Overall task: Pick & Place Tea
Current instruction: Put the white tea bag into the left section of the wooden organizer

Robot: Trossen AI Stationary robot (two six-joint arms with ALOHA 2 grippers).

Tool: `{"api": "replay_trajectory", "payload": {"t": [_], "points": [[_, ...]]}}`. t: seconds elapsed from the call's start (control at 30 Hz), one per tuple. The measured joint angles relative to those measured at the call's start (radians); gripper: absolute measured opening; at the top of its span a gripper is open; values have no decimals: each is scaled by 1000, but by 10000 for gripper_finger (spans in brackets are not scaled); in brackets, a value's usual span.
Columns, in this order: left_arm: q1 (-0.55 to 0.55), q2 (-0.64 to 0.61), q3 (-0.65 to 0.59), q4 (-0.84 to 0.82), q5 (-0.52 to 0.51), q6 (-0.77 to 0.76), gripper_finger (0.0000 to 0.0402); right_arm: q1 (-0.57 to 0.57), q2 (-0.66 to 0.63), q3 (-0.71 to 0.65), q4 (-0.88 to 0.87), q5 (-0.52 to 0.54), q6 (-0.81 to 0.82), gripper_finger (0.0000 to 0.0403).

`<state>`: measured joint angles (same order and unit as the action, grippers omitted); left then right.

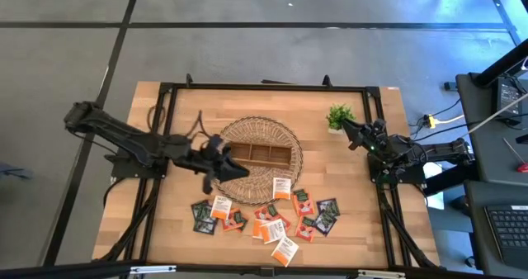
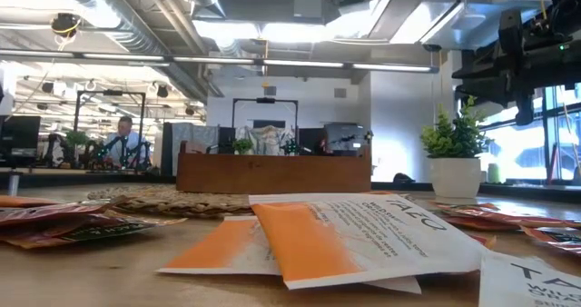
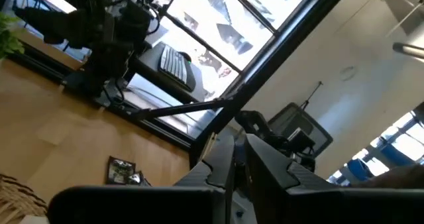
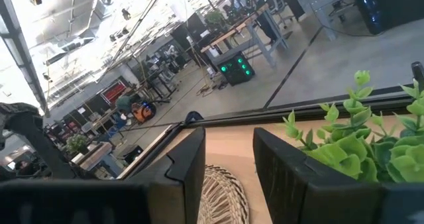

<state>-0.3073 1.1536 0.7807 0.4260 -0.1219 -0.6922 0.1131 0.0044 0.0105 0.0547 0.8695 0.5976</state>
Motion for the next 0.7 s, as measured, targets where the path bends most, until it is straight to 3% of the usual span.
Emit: {"api": "replay_trajectory", "payload": {"t": [0.1,0.23,0.47,0.63,0.7], "points": [[0,73,8,56,-8,0,31,0,0,0,0,-7,0,129],[-3,155,8,114,-101,-43,40,0,0,0,1,-13,0,129],[-37,206,8,146,-199,-123,103,0,0,0,8,-111,-2,129],[-69,205,8,139,-124,-137,141,0,0,0,8,-112,-7,129],[-83,204,8,128,-114,-217,148,0,0,0,8,-112,-22,129]]}}
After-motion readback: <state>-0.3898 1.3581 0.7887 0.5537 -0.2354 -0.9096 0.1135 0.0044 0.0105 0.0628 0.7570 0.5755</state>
